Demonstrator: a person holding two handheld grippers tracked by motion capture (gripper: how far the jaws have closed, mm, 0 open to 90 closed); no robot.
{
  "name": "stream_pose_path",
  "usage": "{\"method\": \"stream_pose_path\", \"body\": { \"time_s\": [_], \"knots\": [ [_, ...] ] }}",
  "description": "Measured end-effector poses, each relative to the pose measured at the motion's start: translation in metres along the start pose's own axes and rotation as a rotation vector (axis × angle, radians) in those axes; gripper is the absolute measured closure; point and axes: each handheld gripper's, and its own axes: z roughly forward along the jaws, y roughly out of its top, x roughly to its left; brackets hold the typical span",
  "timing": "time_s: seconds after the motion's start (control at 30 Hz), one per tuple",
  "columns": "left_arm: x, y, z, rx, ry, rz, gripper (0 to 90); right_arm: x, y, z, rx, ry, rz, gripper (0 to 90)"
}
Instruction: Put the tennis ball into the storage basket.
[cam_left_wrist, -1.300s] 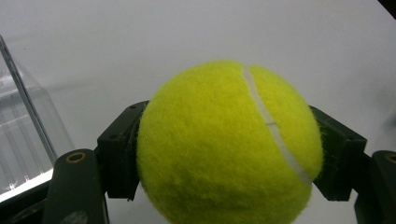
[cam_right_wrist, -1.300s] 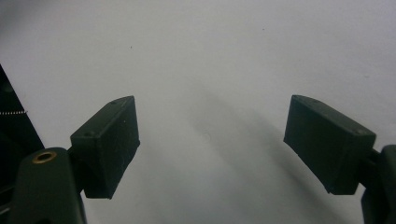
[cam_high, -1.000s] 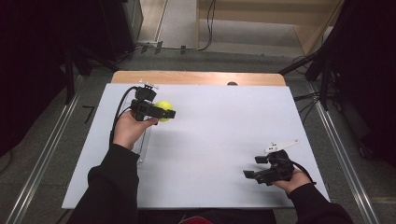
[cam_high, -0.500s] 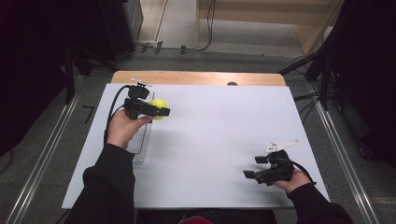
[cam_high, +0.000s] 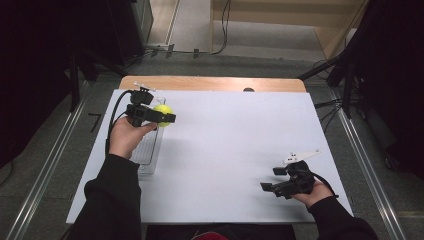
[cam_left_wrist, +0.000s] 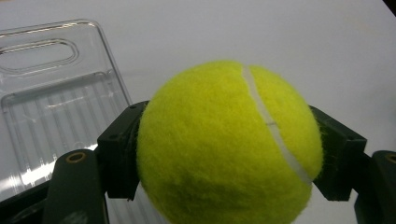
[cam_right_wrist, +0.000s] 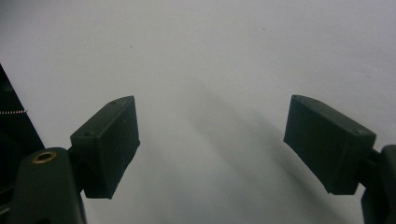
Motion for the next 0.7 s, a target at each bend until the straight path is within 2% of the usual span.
{"method": "stream_pose_path", "body": {
  "time_s": [0.1,0.7],
  "knots": [
    [0.003,-0.001,-0.001,0.003,0.011,0.000,25.7,0.000,0.000,0.000,-0.001,0.000,0.001,16.0],
    [0.024,-0.006,-0.010,-0.020,0.065,-0.064,25.7,0.000,0.000,0.000,-0.001,-0.001,0.001,16.0]
  ]
}}
